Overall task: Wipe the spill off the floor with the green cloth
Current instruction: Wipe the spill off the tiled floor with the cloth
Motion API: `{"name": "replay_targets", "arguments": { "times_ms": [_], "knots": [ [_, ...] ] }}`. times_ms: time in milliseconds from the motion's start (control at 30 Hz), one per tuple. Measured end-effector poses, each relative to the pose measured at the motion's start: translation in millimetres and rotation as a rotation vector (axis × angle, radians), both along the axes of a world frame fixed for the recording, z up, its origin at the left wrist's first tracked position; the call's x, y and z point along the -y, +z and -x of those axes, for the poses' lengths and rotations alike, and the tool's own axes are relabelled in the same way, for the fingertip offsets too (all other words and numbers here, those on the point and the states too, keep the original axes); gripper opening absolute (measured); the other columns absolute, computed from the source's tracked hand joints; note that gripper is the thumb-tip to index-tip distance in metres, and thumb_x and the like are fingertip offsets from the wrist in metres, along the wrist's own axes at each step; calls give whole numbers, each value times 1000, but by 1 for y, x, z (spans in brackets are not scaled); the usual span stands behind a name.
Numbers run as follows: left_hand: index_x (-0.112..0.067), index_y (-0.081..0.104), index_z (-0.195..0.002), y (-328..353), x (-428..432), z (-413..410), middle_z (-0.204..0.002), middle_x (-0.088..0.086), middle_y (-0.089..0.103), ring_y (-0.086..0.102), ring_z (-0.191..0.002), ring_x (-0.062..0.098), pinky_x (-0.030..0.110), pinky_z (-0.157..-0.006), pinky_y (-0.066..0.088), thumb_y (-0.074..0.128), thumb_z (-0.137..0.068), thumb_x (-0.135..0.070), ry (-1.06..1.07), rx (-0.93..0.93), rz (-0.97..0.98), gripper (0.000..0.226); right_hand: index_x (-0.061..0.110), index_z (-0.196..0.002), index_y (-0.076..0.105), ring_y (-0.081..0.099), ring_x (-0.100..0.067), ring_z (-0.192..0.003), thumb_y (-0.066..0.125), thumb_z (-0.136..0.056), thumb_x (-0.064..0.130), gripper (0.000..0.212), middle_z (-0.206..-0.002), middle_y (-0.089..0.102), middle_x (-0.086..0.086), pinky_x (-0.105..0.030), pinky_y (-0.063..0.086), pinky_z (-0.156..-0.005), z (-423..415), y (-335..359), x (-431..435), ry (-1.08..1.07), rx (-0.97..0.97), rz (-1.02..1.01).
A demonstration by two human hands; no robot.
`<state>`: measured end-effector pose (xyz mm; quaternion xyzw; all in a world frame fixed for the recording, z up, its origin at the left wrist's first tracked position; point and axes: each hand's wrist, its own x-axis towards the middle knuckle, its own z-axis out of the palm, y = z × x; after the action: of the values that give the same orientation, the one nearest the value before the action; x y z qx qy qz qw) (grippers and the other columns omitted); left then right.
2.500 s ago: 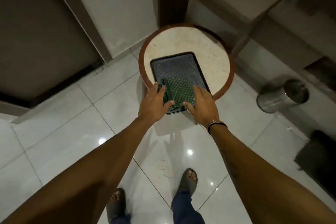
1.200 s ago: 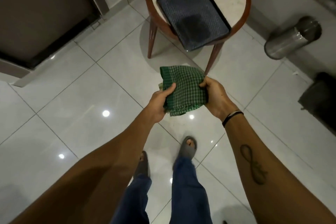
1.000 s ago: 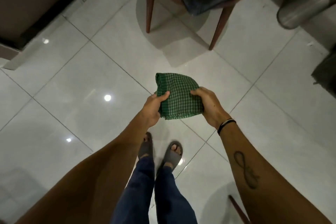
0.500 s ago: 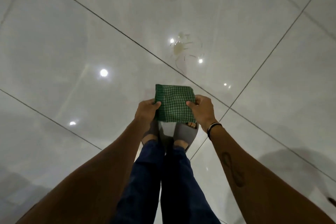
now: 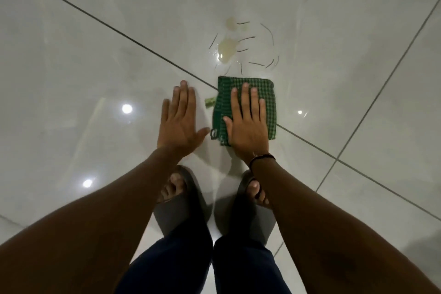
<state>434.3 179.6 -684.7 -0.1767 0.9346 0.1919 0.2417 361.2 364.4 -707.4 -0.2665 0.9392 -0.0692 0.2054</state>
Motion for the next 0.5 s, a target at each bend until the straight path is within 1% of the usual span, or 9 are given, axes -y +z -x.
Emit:
{"name": "replay_targets", "arguments": {
  "times_ms": [67, 133, 167, 200, 233, 333, 367, 400, 500],
  "knots": [
    [-11, -12, -172, -12, 11, -6, -181, 12, -21, -16, -168, 32, 56, -136, -1, 42, -95, -83, -80, -4, 20, 118, 13, -172, 7, 2, -38, -168, 27, -113, 48, 71, -180, -1, -16, -59, 8, -135, 1, -9, -3, 119, -28, 19],
    [-11, -11, -172, -14, 17, -10, -181, 12, -21, -16, -168, 31, 57, -137, 2, 39, -95, -85, -114, -12, 22, 118, 16, -172, 12, 7, -36, -168, 27, -113, 50, 69, -181, 7, -14, -60, 16, -134, -10, -6, -24, 289, -30, 22],
    [-12, -12, -172, -13, 16, -10, -181, 12, -21, -17, -168, 30, 57, -137, 2, 40, -95, -85, -119, -11, 19, 118, 17, -172, 13, 8, -35, -168, 27, -113, 53, 70, -181, 9, -12, -59, 19, -133, -13, -2, -42, 317, -28, -2],
    [-12, -13, -172, -11, 16, -7, -180, 11, -22, -17, -168, 30, 57, -137, 3, 42, -94, -84, -120, 2, 21, 119, 18, -172, 12, 8, -33, -168, 27, -112, 56, 72, -181, 8, -11, -58, 19, -133, -9, 2, -56, 292, -17, -34],
    [-12, -14, -171, -8, 16, -6, -181, 12, -21, -17, -168, 30, 58, -137, 4, 44, -93, -84, -120, 13, 31, 121, 18, -172, 9, 5, -33, -168, 27, -111, 58, 75, -181, 6, -10, -57, 17, -134, 1, 5, -65, 210, -15, -64],
    [-10, -10, -172, -8, 13, -5, -181, 14, -16, -13, -169, 33, 60, -136, 11, 46, -92, -82, -125, -3, 61, 122, 15, -172, 4, 4, -36, -168, 28, -110, 59, 80, -181, 3, -14, -58, 12, -136, 55, 3, -39, -151, -74, -95],
    [-9, -9, -172, -7, 13, -5, -181, 14, -15, -12, -169, 33, 60, -135, 12, 46, -92, -83, -131, 2, 60, 122, 14, -172, 5, 5, -38, -167, 28, -111, 58, 79, -181, 4, -16, -59, 11, -135, 73, -1, -17, -173, -84, -78],
    [-9, -9, -172, -6, 13, -6, -182, 14, -15, -11, -169, 33, 59, -136, 12, 45, -92, -85, -134, 1, 61, 123, 13, -172, 6, 6, -39, -167, 28, -111, 57, 79, -181, 5, -17, -59, 9, -135, 82, -3, 6, -121, -76, -49],
    [-6, -7, -172, -3, 19, -1, -181, 16, -14, -9, -169, 34, 59, -136, 8, 45, -80, -98, -56, -21, 82, 140, 13, -172, 5, 2, -36, -168, 28, -111, 55, 77, -181, 3, -16, -59, 7, -136, 58, -3, 39, 55, -48, -13]
  ]
}}
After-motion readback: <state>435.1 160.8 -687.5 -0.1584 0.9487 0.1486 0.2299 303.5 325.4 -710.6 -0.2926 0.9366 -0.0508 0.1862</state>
